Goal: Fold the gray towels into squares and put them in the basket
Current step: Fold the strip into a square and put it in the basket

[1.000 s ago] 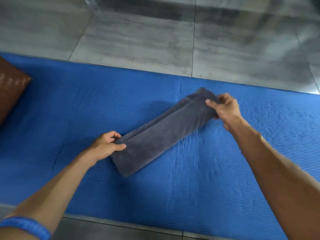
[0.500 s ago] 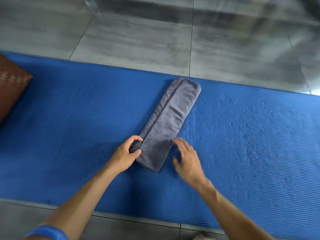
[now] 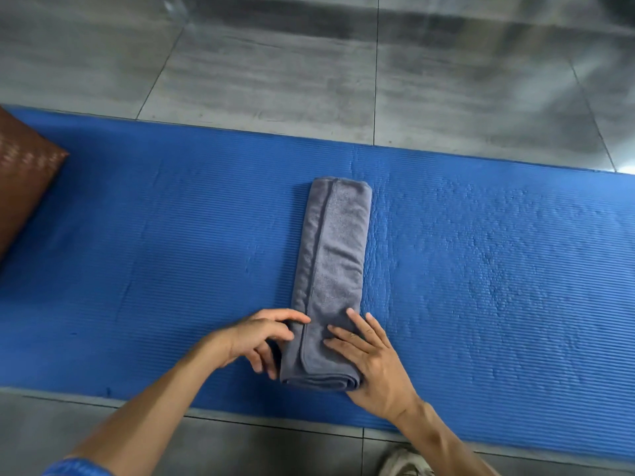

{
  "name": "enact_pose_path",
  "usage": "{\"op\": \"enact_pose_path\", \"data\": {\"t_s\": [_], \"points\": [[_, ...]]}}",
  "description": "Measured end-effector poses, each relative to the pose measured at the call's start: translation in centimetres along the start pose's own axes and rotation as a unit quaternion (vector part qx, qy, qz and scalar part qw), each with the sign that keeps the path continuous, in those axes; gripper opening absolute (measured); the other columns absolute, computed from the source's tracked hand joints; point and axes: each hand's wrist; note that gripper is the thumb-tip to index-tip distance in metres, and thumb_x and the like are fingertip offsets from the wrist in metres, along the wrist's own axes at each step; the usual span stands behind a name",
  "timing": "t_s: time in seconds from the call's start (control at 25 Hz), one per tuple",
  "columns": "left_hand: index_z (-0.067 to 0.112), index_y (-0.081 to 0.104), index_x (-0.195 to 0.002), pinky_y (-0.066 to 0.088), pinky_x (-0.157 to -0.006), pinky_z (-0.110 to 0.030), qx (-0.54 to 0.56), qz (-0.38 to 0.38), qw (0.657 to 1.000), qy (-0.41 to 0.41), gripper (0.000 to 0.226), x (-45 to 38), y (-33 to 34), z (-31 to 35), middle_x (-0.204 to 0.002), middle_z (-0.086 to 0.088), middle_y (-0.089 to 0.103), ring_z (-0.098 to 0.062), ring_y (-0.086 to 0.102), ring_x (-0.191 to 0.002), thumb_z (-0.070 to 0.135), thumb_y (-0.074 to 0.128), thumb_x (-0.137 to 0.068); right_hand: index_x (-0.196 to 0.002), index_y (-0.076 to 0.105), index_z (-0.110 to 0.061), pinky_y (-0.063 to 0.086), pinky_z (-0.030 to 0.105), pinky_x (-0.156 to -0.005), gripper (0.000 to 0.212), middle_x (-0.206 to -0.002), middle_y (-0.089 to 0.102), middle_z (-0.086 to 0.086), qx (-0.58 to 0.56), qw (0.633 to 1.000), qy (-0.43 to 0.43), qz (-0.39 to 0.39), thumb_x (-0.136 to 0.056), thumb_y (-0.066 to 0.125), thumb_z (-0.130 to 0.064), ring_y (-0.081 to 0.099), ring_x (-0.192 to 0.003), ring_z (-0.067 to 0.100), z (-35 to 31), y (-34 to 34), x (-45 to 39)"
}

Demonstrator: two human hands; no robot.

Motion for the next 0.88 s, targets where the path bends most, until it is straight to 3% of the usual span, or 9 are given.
{"op": "enact_pose_path", "data": {"t_s": [0.04,0.12,0.16,0.24,0.32,0.44,0.56,0.76,0.88], "points": [[0.051,0.049,-0.117,0.051,-0.066,-0.03,-0.153,0.091,0.983,0.042,0.048,0.0,-0.2,-0.5,-0.107,0.003,0.064,-0.03,0.068,-0.085,0.017,0.054,-0.083,-0.127,0.064,-0.023,0.021,0.042,-0.12,0.054,-0.139,0.058,-0.01,-0.038,0.999,0.018,0.009,-0.075,0.074,-0.035,0.027,-0.148,0.017,-0.1,-0.1,-0.1],[0.049,0.031,-0.137,0.042,-0.092,-0.027,-0.454,0.211,0.85,0.166,0.072,-0.2,-0.2,-1.6,-0.134,0.011,0.044,-0.017,0.048,-0.121,0.019,0.056,-0.076,-0.121,0.065,-0.022,0.021,0.036,-0.121,0.047,-0.134,0.061,-0.011,-0.091,0.995,0.04,0.019,-0.077,0.073,-0.034,0.033,-0.145,0.013,-0.1,-0.4,-0.4],[0.043,0.021,-0.146,0.03,-0.105,-0.028,-0.522,0.208,0.797,0.22,0.083,-0.2,0.1,-1.9,-0.15,0.01,0.029,-0.014,0.03,-0.135,0.022,0.06,-0.075,-0.12,0.065,-0.02,0.022,0.035,-0.121,0.045,-0.132,0.062,-0.011,-0.106,0.993,0.043,0.017,-0.078,0.071,-0.034,0.037,-0.143,0.011,-0.3,-0.7,-0.5],[0.035,0.015,-0.152,0.01,-0.115,-0.031,-0.576,0.152,0.752,0.282,0.089,-0.5,1.0,-2.6,-0.161,0.008,0.011,-0.012,0.009,-0.146,0.034,0.06,-0.076,-0.119,0.064,-0.021,0.029,0.035,-0.117,0.04,-0.124,0.066,-0.013,-0.132,0.99,0.053,0.0,-0.082,0.067,-0.036,0.052,-0.129,0.005,-0.7,-1.3,-0.3],[0.031,0.032,-0.148,0.018,-0.118,-0.034,-0.538,0.138,0.772,0.309,0.077,-1.0,2.0,-3.3,-0.155,0.008,0.03,-0.008,0.02,-0.143,0.05,0.055,-0.076,-0.114,0.062,-0.026,0.041,0.032,-0.106,0.031,-0.108,0.068,-0.017,-0.161,0.984,0.081,-0.008,-0.085,0.065,-0.038,0.062,-0.106,0.002,-1.4,-2.3,-0.3],[0.032,0.061,-0.123,0.042,-0.1,-0.029,-0.292,0.143,0.908,0.264,0.058,-1.0,2.5,-1.9,-0.121,0.015,0.057,0.007,0.043,-0.115,0.062,0.058,-0.074,-0.105,0.061,-0.031,0.053,0.03,-0.076,0.022,-0.093,0.07,-0.014,-0.291,0.939,0.184,-0.002,-0.085,0.066,-0.038,0.065,-0.083,0.005,-2.0,-4.4,-1.1],[0.032,0.069,-0.11,0.049,-0.091,-0.023,-0.132,0.07,0.973,0.178,0.047,-0.8,2.0,0.6,-0.106,0.018,0.068,0.008,0.059,-0.101,0.067,0.054,-0.082,-0.111,0.06,-0.019,0.055,0.03,-0.08,0.029,-0.098,0.072,-0.003,-0.432,0.859,0.269,0.051,-0.09,0.069,-0.036,0.068,-0.091,0.013,-1.6,-5.8,-2.5],[0.02,0.067,-0.073,0.048,-0.077,-0.02,-0.014,0.19,0.98,0.056,0.056,-2.2,3.1,2.0,-0.083,0.013,0.07,0.0,0.064,-0.085,0.067,0.042,-0.09,-0.069,0.042,0.002,0.039,0.023,-0.056,0.051,-0.066,0.046,0.003,-0.478,0.774,0.395,0.129,-0.095,0.058,-0.039,0.043,-0.062,0.012,-1.2,-4.5,-4.5],[0.021,0.065,-0.093,0.048,-0.086,-0.029,-0.014,0.25,0.965,0.08,0.044,-3.9,4.1,2.5,-0.096,0.009,0.068,-0.01,0.062,-0.096,0.059,0.043,-0.095,-0.067,0.043,-0.003,0.037,0.025,-0.055,0.051,-0.063,0.043,0.0,-0.435,0.769,0.44,0.159,-0.099,0.054,-0.041,0.04,-0.06,0.011,-0.8,-3.0,-4.4]]}}
Point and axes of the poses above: each hand's wrist, its own x-axis away from the middle knuckle, its own y-axis out of the palm, z = x × y
